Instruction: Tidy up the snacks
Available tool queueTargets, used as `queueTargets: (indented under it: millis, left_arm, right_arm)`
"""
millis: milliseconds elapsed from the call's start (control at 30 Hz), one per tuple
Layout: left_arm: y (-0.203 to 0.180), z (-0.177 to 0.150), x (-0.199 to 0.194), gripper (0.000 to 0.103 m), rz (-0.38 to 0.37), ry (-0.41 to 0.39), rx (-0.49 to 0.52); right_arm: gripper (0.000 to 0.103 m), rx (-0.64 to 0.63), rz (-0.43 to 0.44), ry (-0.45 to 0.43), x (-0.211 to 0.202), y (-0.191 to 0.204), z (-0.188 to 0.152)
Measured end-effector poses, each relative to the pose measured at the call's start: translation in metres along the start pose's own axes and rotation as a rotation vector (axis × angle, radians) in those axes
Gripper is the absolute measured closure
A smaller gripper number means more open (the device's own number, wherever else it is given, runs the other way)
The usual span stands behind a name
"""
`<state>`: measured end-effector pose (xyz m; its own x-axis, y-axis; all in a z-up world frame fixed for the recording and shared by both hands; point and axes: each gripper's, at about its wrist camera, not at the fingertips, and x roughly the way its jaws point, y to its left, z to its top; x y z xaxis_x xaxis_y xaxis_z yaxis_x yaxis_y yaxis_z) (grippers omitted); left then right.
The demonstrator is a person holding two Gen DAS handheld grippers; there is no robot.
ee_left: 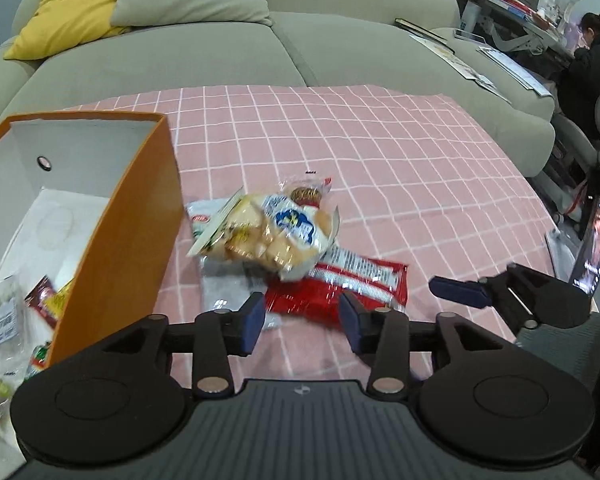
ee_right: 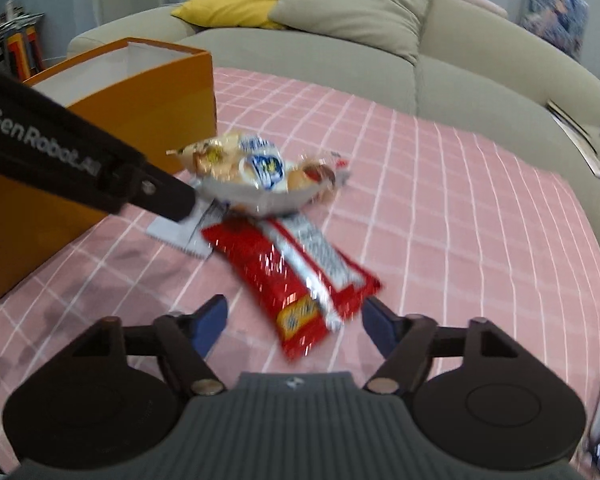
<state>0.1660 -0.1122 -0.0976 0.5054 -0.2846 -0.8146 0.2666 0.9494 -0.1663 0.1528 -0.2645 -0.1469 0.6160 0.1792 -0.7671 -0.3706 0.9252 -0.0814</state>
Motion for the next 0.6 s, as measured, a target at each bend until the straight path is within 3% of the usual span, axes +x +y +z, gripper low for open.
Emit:
queueTargets:
  millis: [100,367,500,533,600]
  left_arm:
    - [0.001,0.009,0.012,0.043,0.008,0.003,-0.039]
    - [0.006,0.025,0.039,0.043,0.039,0.035,-0.120]
    - [0.009,0.028,0.047,0.043,0.050,0.047,-0.141]
    - [0.010,0.028,0.047,0.044,0.052,0.047,-0.142]
    - [0.011,0.029,0.048,0.055,0.054,0.049,-0.140]
  right_arm:
    - [0.021,-0.048,0.016,-0.004,0.013,-0.004,0.009]
    - [0.020,-0.046,0.072,0.049,0.046,-0.011,0.024]
    - [0.027,-0.005,0.112,0.080,0.057,-0.012,0.024]
    - [0.027,0.000,0.109,0.078,0.057,-0.012,0.024]
    - [0.031,-0.003,0.101,0.078,0.057,-0.010,0.022]
